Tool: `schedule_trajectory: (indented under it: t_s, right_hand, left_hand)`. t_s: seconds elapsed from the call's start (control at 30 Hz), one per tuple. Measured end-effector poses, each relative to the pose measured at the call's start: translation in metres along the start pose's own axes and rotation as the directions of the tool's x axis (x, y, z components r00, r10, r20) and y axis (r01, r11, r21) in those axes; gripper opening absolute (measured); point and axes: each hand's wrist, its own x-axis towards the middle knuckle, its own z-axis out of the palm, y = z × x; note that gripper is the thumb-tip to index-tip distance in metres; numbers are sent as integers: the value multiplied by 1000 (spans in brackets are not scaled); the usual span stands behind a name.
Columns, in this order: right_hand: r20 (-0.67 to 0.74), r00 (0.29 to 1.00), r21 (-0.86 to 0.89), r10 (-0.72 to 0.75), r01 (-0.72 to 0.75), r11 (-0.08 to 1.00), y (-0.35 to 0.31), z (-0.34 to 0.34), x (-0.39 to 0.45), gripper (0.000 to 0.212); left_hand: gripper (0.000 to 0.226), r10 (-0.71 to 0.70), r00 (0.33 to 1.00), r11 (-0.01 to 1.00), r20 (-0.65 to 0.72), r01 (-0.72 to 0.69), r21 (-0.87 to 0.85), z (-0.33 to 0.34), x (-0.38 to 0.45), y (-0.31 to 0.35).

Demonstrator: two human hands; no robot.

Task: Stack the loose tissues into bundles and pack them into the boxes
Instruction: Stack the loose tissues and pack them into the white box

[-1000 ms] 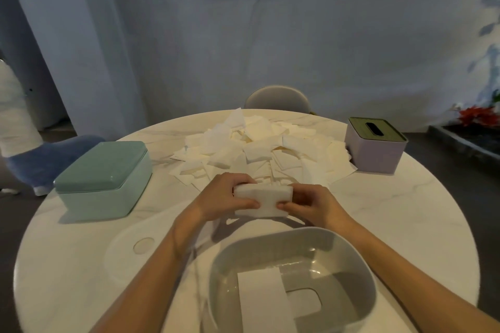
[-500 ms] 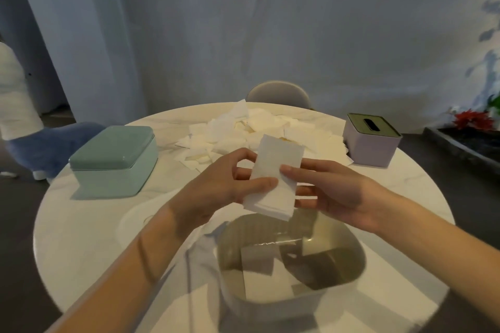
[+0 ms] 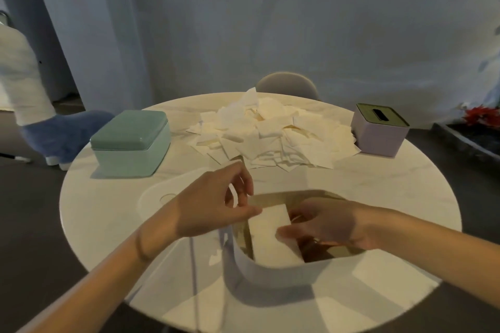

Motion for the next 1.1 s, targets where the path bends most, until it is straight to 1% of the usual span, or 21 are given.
schedule_trajectory:
  t_s: [0.03,0.07,0.1,0.13,0.17,0.3,0.4,0.5,0.57,0.6,0.67,0.73,0.8,0.87,0.97,1.03,1.1]
  right_hand:
    - [-19,1000,-174,-13,9,985,0,0,0,27]
    - [-39,999,-338,-31,16,941,-1,0,-1,38]
    - [-59,997,-463,-44,12,887,-3,-1,-4,44]
    - [-80,995,-535,-52,1,845,-5,-2,-7,47]
    - [-95,994,-566,-63,-2,824,-3,-3,-9,47]
    - [-65,996,-539,-57,13,842,6,-2,-6,45]
    - [-17,994,-478,-104,83,874,7,-3,-1,37]
    - [65,993,-339,-99,115,934,1,-22,-5,31]
    - [125,985,-234,-116,143,962,-7,-43,-7,28]
    - [110,983,-229,-147,168,959,-11,-55,-4,29]
    - [-16,973,-279,-229,216,936,-16,-77,11,30]
    - [-202,921,-375,-332,240,895,-12,-94,45,28]
    - [-334,854,-495,-399,201,845,0,-104,85,31]
    - [-394,821,-571,-413,134,810,16,-111,123,47]
    - [-449,785,-604,-426,84,792,31,-115,160,67]
    - [-460,773,-634,-437,59,771,36,-115,174,76]
    - [-473,765,-636,-437,47,770,38,-115,185,76]
  left_hand:
    - [23,38,999,999,18,-39,32,2,-1,-1]
    - [20,71,997,995,28,-73,70,4,-3,-2]
    - [16,93,995,989,29,-96,111,5,-4,-3]
    - [13,106,994,983,24,-108,146,6,-5,-4]
    - [11,113,993,980,19,-115,165,7,-5,-6]
    - [12,141,990,983,25,-143,112,13,-2,-11]
    - [10,152,987,983,46,-155,97,15,3,-16]
    - [10,187,980,978,69,-192,83,9,7,-18]
    - [7,199,979,979,38,-201,36,0,14,-18]
    - [6,180,984,984,3,-180,7,-4,19,-19]
    - [2,139,986,990,-96,-142,-24,-9,36,-24]
    - [1,110,980,994,-163,-112,-4,-6,60,-33]
    - [2,79,978,997,-194,-81,-4,3,85,-40]
    - [6,37,976,998,-215,-48,-47,14,111,-46]
    - [6,-58,961,987,-269,15,-162,29,143,-50]
    - [7,-114,945,971,-308,40,-237,35,158,-50]
    - [8,-163,924,949,-346,51,-312,39,173,-49]
